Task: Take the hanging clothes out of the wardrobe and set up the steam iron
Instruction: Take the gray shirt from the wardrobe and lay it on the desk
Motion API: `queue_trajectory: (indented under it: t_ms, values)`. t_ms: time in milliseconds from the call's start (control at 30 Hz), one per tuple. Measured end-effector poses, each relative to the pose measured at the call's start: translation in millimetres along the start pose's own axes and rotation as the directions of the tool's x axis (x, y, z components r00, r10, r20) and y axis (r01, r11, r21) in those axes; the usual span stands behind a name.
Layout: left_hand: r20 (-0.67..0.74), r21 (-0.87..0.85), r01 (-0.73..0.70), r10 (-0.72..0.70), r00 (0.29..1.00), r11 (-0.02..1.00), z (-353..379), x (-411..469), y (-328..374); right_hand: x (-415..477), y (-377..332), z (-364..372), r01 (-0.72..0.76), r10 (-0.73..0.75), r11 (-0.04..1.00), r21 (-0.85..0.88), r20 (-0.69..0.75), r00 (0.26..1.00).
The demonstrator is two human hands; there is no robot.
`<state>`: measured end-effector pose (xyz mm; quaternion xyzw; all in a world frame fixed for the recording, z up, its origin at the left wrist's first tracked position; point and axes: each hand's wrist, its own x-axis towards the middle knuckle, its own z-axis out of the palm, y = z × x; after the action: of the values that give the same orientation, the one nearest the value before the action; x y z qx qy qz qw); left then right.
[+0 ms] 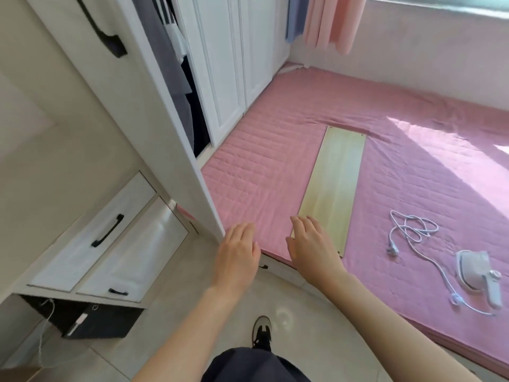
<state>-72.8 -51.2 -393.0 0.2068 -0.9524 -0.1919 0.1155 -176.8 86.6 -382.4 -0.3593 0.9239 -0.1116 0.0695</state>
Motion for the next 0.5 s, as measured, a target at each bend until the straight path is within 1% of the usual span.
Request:
queue_trajectory:
  t_ms: [100,233,333,500]
  values:
    - [0.0,0.009,-0.008,0.008,1.0,1.0,0,46,-5,44,3,-10,0.021,-0.021,1.0,-0.001,-0.007,1.0]
    - [-0.025,-0.047,0.011,-0.012,1.0,0.999,-4,101,-7,92,8,-24,0.059,-0.059,0.998,-0.009,-0.032,0.998]
    - [-0.066,-0.077,0.057,-0.063,0.996,0.995,-10,141,-13,132,11,-34,0.094,-0.095,0.995,-0.012,-0.037,0.995]
    - [-0.152,-0.078,0.162,-0.172,0.973,0.984,-20,206,-27,204,12,-49,0.175,-0.175,0.984,-0.016,-0.037,0.984]
